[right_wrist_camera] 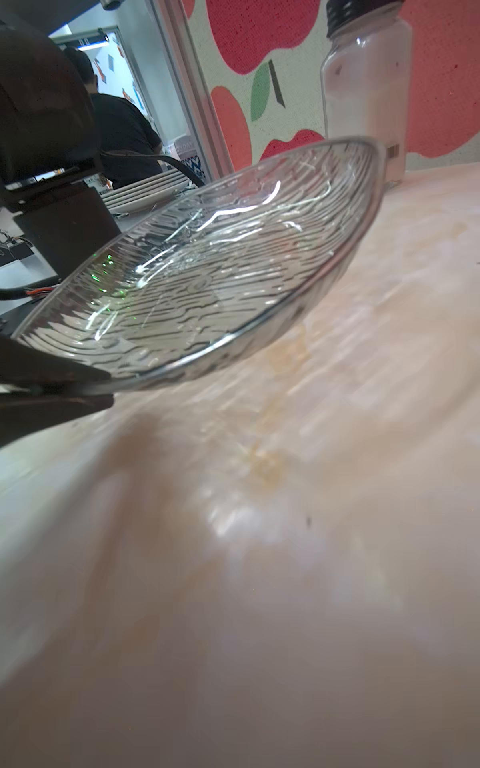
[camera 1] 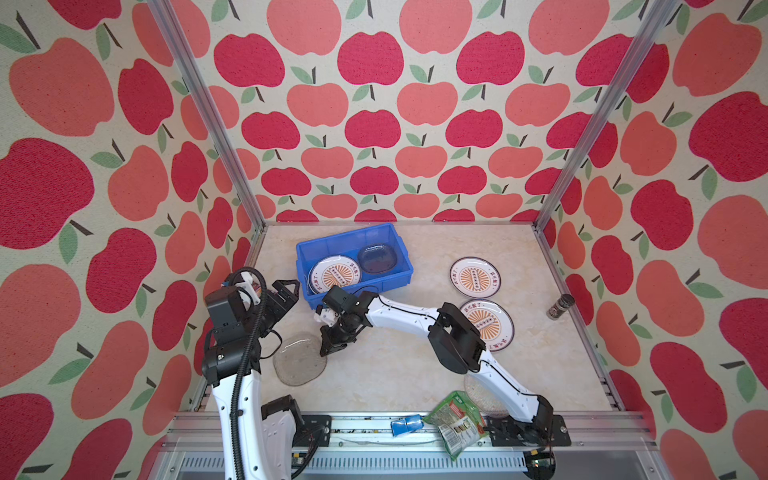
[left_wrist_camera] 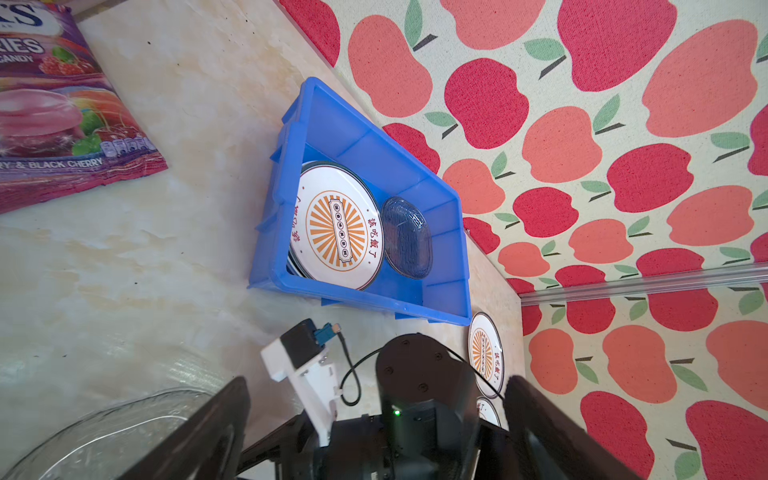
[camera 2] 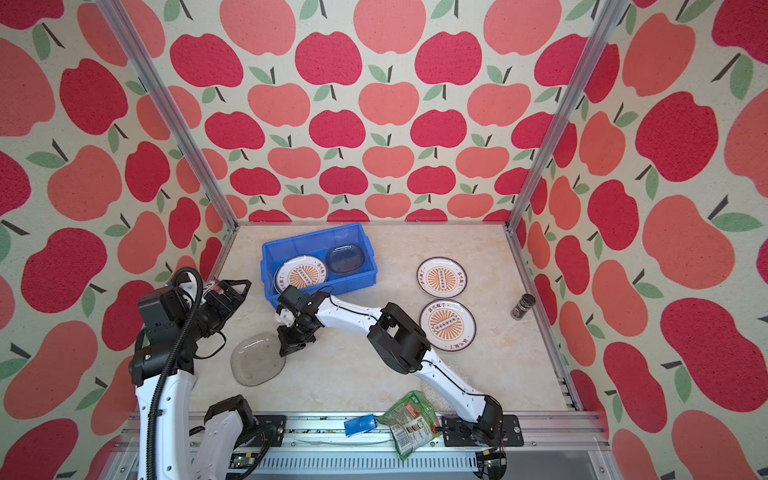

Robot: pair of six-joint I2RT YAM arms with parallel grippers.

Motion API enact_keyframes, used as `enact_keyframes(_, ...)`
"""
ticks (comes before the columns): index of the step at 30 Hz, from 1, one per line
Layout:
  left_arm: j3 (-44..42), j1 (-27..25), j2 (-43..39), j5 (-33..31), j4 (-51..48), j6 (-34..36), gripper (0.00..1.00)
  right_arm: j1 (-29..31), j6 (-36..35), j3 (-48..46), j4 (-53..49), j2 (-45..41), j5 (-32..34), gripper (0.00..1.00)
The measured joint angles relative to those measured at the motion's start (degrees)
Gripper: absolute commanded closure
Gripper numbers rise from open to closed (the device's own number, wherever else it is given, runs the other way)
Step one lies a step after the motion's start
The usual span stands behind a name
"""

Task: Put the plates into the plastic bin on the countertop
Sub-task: 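Lift the glass dish and carry it over the bin with the right gripper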

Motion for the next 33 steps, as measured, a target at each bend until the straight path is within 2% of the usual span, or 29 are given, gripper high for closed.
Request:
enact_keyframes(3,2.1,-0.2,4.6,0.0,1.8,0.0,0.01,-4.0,-4.0,0.2,-7.1,-5.5,3.9,1.0)
enact_keyframes(6,3.7,-0.3,8.4,0.0,5.6,-1.0,0.01,-7.9,-7.8,5.9,-15.8,-9.2,7.7,1.0)
enact_keyframes(10,4.3,-2.4,12.5,-1.0,11.4,-2.6,0.02,-12.3,-11.6,22.8,-26.0,-8.8,11.0,1.0)
enact_keyframes(14,5.9,-7.8,17.3,-3.3,14.7,-2.6,0.02,-17.4,-13.0,41.0,-30.6,-4.9,11.0,1.0)
enact_keyframes(17,6.8,-11.1,20.7,-4.1,17.2,-2.6,0.02,-22.1,-13.2,42.1,-30.7,-3.6,10.8,1.0)
enact_keyframes(23,8.0,-13.9,26.0,-6.0,20.6,-2.5,0.02,-29.0,-13.4,36.7,-28.7,0.0,12.3,1.0)
enact_keyframes(30,9.2,-19.0,31.6,-7.7,24.3,-2.5,0.02,-30.6,-12.9,38.3,-24.8,4.5,12.5,1.0)
enact_keyframes(33,10.6,-21.4,36.1,-8.1,25.9,-2.3,0.06,-30.4,-11.9,38.3,-22.8,5.2,12.4,1.0)
